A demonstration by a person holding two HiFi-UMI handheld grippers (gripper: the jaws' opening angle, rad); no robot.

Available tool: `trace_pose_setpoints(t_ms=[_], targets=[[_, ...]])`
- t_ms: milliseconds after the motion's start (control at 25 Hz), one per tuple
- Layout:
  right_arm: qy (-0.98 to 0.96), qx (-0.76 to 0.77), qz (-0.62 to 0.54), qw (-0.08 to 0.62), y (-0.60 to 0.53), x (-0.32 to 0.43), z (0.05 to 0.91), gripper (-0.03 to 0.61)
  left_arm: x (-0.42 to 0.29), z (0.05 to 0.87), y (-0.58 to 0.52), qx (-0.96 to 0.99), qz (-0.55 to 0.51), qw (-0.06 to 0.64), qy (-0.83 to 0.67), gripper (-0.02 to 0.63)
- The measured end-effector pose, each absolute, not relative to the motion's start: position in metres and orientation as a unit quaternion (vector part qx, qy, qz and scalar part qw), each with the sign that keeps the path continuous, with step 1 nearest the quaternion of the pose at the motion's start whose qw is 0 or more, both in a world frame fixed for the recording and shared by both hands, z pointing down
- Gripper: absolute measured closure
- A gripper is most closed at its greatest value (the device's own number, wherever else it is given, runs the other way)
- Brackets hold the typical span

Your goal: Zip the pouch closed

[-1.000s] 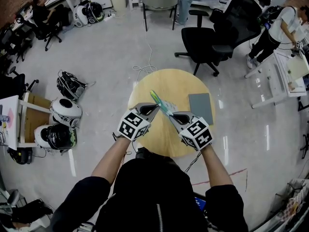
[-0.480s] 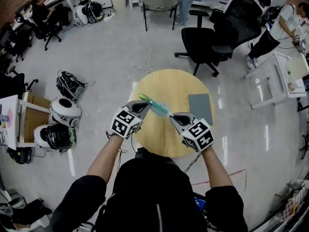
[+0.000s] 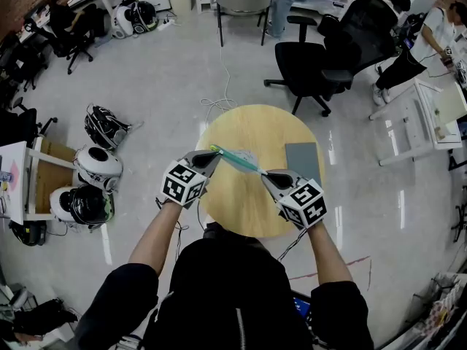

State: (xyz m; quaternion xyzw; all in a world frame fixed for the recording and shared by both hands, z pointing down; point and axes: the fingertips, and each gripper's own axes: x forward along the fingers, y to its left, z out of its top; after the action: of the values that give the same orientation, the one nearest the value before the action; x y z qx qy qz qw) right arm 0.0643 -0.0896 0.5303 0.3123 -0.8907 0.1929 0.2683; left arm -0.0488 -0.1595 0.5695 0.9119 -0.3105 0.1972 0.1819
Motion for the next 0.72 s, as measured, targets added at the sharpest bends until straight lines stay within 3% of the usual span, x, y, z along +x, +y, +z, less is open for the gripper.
trace_pose_setpoints(t_ms=[720], targets=[[-0.888, 0.331, 0.198, 0.253, -0.089, 0.072, 0.525, 0.574, -0.078, 0.583, -0.161, 0.899, 0.200, 0.204, -0.333, 0.606]])
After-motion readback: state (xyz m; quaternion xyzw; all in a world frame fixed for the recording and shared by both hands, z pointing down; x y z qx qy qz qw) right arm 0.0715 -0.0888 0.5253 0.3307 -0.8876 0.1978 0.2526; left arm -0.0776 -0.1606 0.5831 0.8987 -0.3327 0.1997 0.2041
